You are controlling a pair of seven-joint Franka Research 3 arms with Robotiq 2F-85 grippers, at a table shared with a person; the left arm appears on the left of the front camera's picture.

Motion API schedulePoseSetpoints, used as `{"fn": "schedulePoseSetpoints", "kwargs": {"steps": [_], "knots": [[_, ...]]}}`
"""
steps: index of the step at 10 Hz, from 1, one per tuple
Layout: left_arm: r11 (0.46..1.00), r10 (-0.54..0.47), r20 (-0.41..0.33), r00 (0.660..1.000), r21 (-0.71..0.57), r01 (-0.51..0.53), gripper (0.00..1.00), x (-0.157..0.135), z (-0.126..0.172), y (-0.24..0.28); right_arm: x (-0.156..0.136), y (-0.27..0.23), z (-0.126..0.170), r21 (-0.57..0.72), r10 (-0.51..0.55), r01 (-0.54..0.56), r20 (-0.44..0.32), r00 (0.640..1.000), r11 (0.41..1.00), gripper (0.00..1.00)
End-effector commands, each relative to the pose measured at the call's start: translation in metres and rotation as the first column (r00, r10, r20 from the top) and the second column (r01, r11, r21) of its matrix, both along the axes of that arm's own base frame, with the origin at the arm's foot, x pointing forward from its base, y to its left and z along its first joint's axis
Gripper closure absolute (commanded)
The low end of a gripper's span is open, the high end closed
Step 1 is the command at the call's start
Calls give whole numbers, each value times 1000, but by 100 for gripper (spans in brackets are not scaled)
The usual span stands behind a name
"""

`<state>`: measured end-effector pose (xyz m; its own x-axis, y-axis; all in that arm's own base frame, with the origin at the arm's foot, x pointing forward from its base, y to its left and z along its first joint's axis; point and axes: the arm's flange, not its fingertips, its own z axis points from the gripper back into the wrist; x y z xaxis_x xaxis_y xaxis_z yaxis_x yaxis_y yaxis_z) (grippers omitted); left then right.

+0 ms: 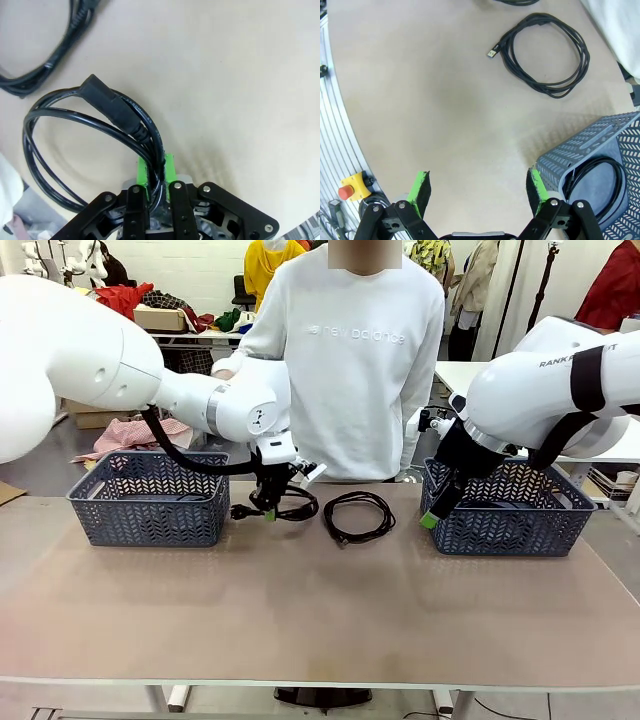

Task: Organize the cables according to human instructions.
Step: Pick up a bundle of cables and place it in the basket indicated by the human.

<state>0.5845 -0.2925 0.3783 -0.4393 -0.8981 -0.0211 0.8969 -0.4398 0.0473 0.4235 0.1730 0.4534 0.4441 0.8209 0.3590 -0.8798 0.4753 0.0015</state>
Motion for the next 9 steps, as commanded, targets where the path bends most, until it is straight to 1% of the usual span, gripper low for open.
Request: {"fn": "schedulePoseSetpoints", "kwargs": {"steps": [1, 4, 5, 7, 9], "knots": [[999, 48, -3, 999, -15, -48, 100, -20, 33, 0, -1, 1, 0, 2, -7, 7, 1, 1000, 1000, 0], [998, 64, 25, 998, -30, -63, 100, -46, 91, 2, -1, 1, 0, 2, -7, 7, 1, 1000, 1000, 0], [996, 80, 53, 995, -31, -78, 100, -53, 107, 11, -1, 1, 0, 2, -7, 7, 1, 1000, 1000, 0], [993, 114, 81, 990, -34, -111, 100, -68, 130, 42, -1, 1, 0, 2, -7, 7, 1, 1000, 1000, 0], [985, 154, 110, 982, -94, -144, 100, -78, 144, 78, -1, 1, 0, 2, -7, 7, 1, 1000, 1000, 0]]}}
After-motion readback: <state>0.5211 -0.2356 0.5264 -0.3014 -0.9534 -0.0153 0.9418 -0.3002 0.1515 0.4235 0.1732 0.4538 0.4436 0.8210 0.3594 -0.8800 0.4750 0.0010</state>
